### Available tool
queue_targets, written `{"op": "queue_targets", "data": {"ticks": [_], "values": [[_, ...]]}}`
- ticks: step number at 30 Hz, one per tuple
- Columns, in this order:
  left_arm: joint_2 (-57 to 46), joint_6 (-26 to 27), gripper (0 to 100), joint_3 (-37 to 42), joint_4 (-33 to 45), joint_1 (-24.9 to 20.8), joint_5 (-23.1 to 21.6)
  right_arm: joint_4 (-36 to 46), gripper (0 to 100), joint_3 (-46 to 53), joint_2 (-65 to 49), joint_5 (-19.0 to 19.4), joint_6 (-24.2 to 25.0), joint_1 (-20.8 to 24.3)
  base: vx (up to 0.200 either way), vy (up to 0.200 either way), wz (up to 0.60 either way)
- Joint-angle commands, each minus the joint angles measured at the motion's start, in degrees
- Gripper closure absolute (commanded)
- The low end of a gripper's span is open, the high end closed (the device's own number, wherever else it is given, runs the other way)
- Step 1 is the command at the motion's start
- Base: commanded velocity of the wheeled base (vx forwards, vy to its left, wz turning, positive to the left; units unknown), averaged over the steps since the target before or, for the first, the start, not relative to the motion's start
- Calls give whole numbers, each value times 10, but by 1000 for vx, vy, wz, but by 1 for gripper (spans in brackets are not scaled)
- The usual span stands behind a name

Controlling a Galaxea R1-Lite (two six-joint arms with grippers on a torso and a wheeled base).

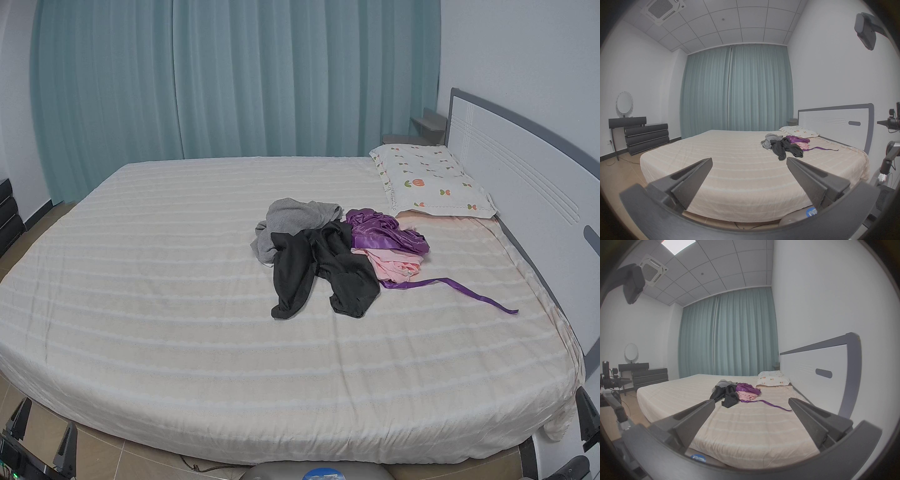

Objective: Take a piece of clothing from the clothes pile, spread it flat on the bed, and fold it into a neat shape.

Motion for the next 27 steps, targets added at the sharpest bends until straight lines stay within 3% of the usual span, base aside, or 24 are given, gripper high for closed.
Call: {"op": "queue_targets", "data": {"ticks": [1, 6, 7, 11, 13, 18, 23, 25, 27], "values": [[-6, 0, 0, 10, 0, 1, 0, -45, 0, -36, 281, 51, 43, 11, 0, 0, 0], [-6, -1, 0, 10, 0, 1, 0, -116, 0, -55, 409, 72, 55, 31, 0, 0, 0], [-6, 0, 0, 10, 0, 1, 0, -151, 0, -80, 511, 75, 77, 36, 0, 0, 0], [-6, -1, 0, 10, 0, 1, 0, -183, 0, -127, 630, 76, 113, 53, 0, 0, 0], [-6, 0, 0, 10, 0, 1, 0, -211, 0, -172, 726, 75, 157, 79, 0, 0, 0], [-6, -1, 0, 10, 0, 1, 0, -250, 0, -260, 871, 57, 227, 134, 0, 0, 0], [-6, 0, 0, 10, 0, 1, 0, -260, 0, -379, 997, 23, 275, 157, 0, 0, 0], [-6, 0, 0, 10, 0, 1, 0, -260, 0, -379, 997, 23, 275, 157, 0, 0, 0], [-6, -1, 0, 10, 0, 1, 0, -254, 0, -470, 1080, 17, 307, 174, 0, 0, 0]]}}
